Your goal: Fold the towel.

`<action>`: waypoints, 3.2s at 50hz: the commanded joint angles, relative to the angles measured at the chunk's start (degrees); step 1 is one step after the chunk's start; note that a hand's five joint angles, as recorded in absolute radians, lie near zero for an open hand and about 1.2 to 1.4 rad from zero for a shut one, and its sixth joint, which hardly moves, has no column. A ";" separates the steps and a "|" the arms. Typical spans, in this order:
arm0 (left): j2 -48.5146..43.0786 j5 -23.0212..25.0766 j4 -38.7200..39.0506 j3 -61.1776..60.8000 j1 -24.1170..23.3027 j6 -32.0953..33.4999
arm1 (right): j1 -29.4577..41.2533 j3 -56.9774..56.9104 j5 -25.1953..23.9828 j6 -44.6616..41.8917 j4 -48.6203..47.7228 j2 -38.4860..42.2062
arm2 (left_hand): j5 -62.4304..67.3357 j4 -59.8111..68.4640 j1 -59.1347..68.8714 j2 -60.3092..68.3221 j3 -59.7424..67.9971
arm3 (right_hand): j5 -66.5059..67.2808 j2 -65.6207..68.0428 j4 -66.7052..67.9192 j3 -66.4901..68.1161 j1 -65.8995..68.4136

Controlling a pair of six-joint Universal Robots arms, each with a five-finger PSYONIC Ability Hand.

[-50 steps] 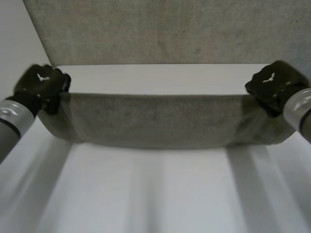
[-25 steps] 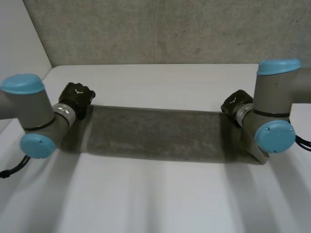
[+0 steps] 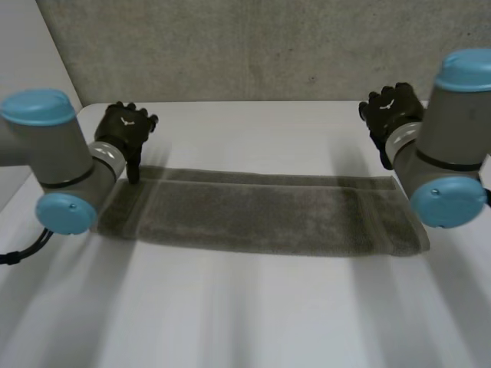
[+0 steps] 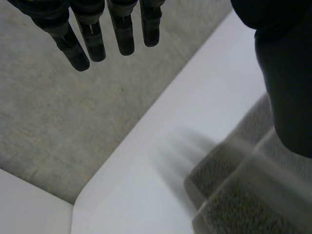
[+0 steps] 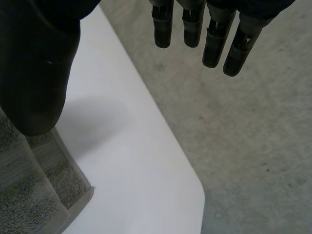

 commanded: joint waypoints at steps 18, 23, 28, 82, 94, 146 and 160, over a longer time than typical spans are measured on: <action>22.84 9.24 11.04 -33.07 3.54 -11.47 | -2.88 35.51 -8.20 -0.08 -5.57 -15.73 | -11.27 -3.43 -3.94 -3.06 -2.48 | 3.56 3.29 2.47 3.37 3.91; 22.84 9.24 13.51 -35.71 3.37 -11.64 | -5.26 39.39 -9.00 -0.34 -14.36 -12.32 | -11.27 -3.43 -3.94 -3.06 -2.48 | 10.97 10.70 9.88 10.77 11.32; 22.66 9.16 13.77 -35.89 3.02 -11.64 | -6.31 39.22 -8.82 -0.43 -16.31 -7.74 | -11.27 -3.43 -3.94 -3.06 -2.48 | 19.54 19.27 18.45 19.34 19.89; 24.07 8.72 13.69 -36.33 2.49 -11.82 | 22.16 16.28 -8.03 -17.39 -15.26 -0.17 | -11.78 -3.93 -4.45 -3.57 -2.98 | 66.60 66.33 65.51 66.40 66.95; 23.89 8.72 13.69 -35.72 1.08 -11.73 | 21.81 16.80 -7.42 -16.09 -15.96 0.47 | -11.94 -4.10 -4.62 -3.73 -3.15 | -3.40 -3.67 -4.49 -3.60 -3.05; -13.54 -4.45 2.27 6.90 -23.44 -16.83 | 0.18 46.78 -8.03 2.12 -21.41 -10.55 | -10.77 -2.93 -3.44 -2.56 -1.98 | -1.32 -1.59 -2.40 -1.51 -0.97; -10.83 -15.98 1.03 4.55 -21.33 -17.62 | 0.36 45.98 -7.86 2.21 -24.66 -8.52 | -10.60 -2.75 -3.27 -2.39 -1.81 | 29.46 29.19 28.37 29.26 29.81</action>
